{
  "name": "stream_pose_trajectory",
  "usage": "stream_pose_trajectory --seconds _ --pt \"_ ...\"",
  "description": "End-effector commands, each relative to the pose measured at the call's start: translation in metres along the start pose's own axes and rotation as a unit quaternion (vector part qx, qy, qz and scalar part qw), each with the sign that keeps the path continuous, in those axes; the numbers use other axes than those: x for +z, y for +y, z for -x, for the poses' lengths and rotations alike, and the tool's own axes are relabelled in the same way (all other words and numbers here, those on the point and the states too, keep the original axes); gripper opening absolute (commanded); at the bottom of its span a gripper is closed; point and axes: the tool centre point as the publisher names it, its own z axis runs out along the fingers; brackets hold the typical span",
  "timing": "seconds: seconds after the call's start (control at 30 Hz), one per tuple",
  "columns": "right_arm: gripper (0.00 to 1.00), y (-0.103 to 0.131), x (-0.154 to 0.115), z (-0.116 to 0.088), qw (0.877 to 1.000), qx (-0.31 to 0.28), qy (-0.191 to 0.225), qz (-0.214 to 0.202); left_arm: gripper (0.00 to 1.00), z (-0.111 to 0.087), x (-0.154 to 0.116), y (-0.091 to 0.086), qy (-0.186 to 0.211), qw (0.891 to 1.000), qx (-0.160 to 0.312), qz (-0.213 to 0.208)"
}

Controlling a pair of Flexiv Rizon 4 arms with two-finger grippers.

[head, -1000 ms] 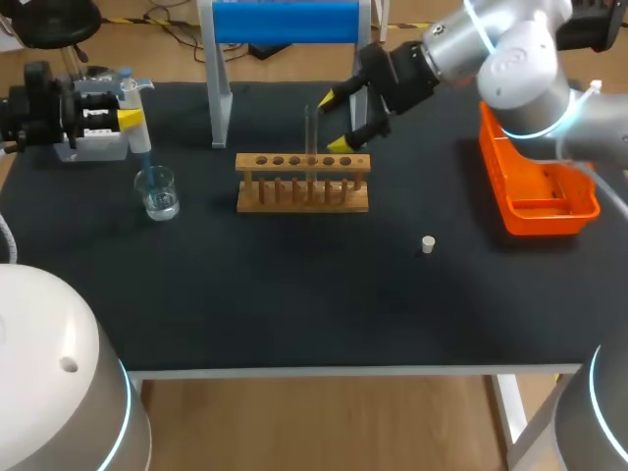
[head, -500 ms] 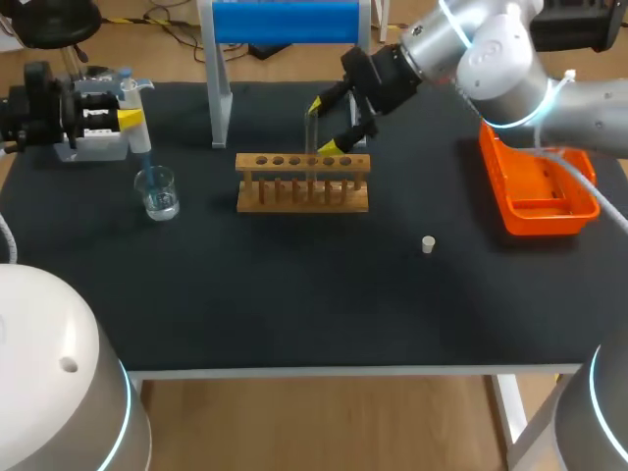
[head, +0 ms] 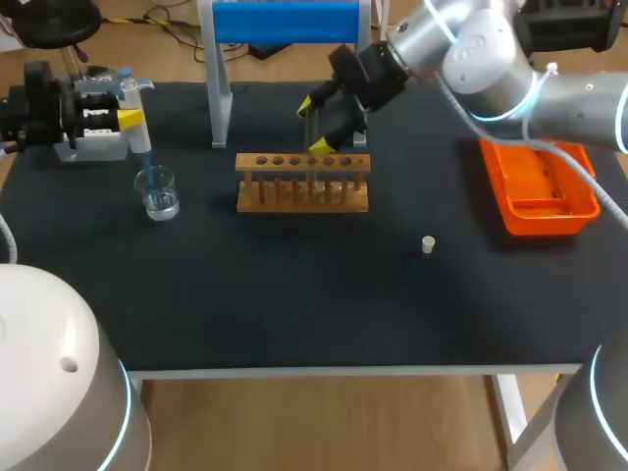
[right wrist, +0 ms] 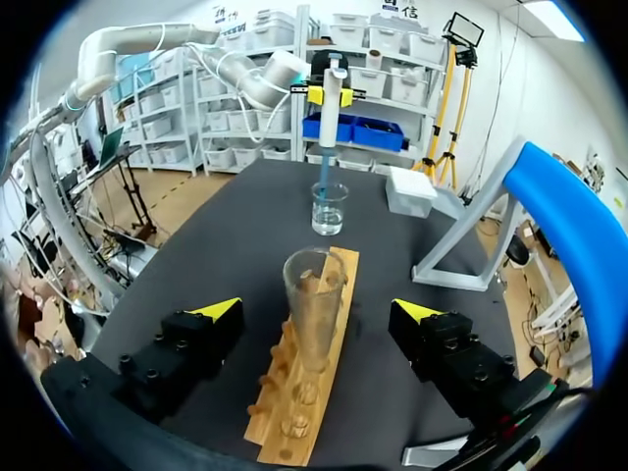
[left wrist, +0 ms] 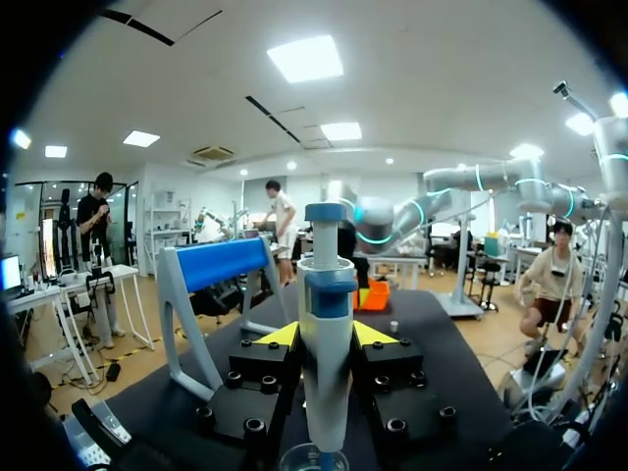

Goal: Invert the test tube, pick up the pipette, mount the tip to pipette, aspirate from beaker and dispense into the tube, eject the tip, return the pipette, and cap with the stopper.

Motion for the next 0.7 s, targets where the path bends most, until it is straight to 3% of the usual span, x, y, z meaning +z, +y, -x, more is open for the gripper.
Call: stream_pose_trajectory --seconds 0.03,0.7 --pt "1.0 0.002 0.002 0.004 1.0 0.0 0.004 -0.002 0.0 0.0 0.0 0.0 0.001 1.0 0.0 0.0" --pt "1.0 0.002 -0.007 -0.007 1.0 0.005 -0.026 0.004 0.0 0.0 0.0 0.0 0.001 1.0 0.0 0.0"
